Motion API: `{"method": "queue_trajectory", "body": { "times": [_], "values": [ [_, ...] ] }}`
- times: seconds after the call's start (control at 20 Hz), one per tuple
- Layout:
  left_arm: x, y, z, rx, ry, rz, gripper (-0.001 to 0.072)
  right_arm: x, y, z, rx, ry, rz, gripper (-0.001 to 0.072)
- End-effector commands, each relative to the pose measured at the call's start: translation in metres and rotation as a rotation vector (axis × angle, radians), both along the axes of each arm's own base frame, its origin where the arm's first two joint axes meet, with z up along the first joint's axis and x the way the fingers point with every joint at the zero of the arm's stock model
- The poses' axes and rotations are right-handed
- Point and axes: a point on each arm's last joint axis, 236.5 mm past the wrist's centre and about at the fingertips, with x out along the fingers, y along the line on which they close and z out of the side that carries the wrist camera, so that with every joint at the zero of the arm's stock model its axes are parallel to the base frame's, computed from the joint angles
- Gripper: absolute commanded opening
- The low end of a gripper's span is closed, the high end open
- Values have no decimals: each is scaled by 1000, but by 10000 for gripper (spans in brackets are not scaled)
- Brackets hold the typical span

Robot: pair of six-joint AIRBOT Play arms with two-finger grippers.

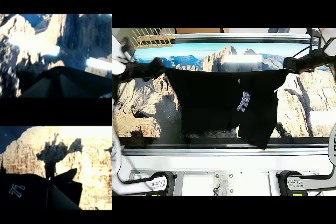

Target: Fold the clothes and pants, and hang the long-sleeved shirts on hangers.

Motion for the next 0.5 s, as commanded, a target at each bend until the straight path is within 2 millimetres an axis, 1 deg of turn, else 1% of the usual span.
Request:
{"method": "queue_trajectory", "body": {
  "times": [0.0,0.05,0.1,0.15,0.2,0.25,0.3,0.35,0.4,0.45],
  "values": [
    [56,-33,-38,-34,38,-42,654,42,-6,-12,10,-102,-41,242],
    [62,-33,-33,-53,40,-27,659,44,-10,-6,6,-124,-50,448],
    [64,-28,-24,-54,30,-21,659,44,-15,1,2,-144,-59,509],
    [61,-22,-14,-45,24,-22,658,41,-20,11,-10,-160,-54,505],
    [53,-9,-4,-19,26,-16,658,34,-27,20,-26,-169,-48,505],
    [40,2,-1,17,44,-10,658,22,-34,29,-37,-162,-46,505],
    [22,14,-4,64,76,1,658,6,-37,34,-40,-133,-41,505],
    [0,25,-16,100,121,16,659,-11,-38,35,-52,-100,-18,505],
    [-23,28,-32,104,175,30,658,-29,-35,34,-57,-67,2,505],
    [-49,28,-54,84,241,49,658,-45,-30,31,-53,-42,11,505]
  ]
}}
